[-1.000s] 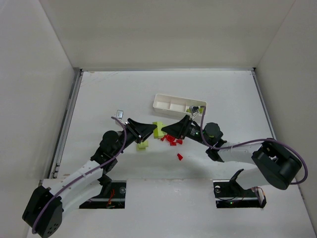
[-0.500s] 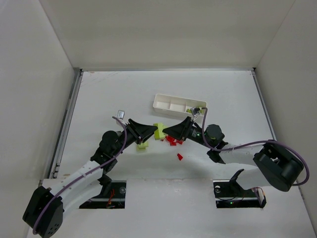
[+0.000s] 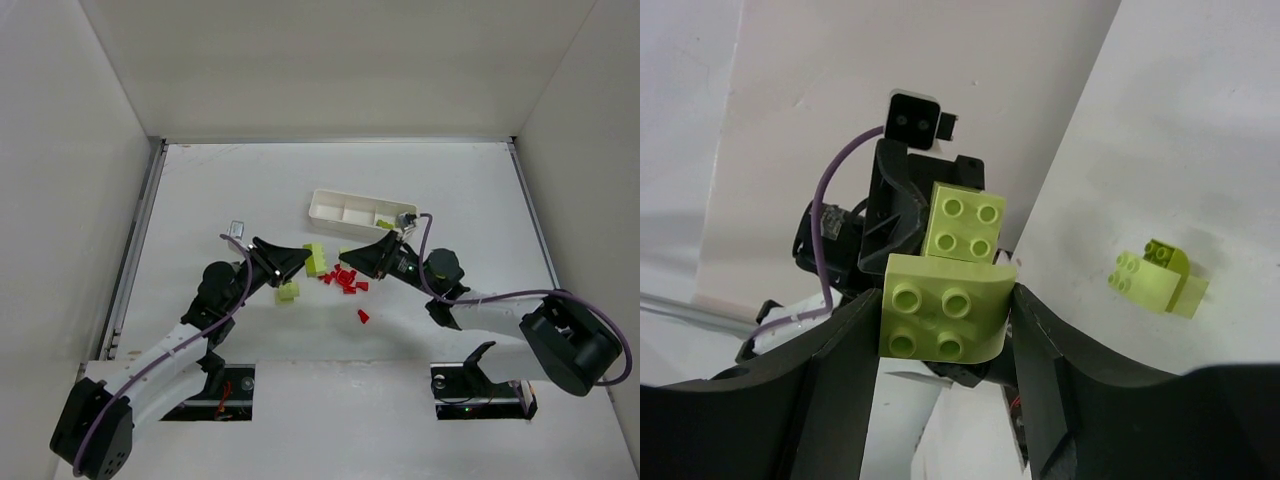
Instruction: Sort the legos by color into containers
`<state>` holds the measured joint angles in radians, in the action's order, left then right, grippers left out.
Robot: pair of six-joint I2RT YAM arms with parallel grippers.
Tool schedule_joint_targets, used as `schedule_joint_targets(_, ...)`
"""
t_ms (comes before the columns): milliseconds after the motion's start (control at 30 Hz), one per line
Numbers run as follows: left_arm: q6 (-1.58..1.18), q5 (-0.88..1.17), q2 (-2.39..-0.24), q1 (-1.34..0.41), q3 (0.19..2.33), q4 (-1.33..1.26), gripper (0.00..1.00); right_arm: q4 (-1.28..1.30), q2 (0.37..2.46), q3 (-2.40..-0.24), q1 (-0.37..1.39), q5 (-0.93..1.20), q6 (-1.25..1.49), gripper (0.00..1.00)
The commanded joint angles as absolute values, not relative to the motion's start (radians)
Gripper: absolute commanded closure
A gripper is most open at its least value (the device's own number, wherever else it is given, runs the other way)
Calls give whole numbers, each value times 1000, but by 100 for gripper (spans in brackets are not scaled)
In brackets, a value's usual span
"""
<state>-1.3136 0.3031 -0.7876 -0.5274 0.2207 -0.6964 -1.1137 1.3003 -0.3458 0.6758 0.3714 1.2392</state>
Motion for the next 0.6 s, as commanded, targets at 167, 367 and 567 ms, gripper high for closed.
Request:
schedule_joint_targets(167,-1244,351,-781,-444,279,-697,83,-881,1330,-524,568,393,1086,45)
schedule_joint_targets(367,-1166,353,-801,-377,337,-614,81,-458,1448,-783,548,231,841,45)
schedule_joint_targets(567,-1118,356,-857,-332,371,-548,81,-194,1587,-1008,555,26,648,45)
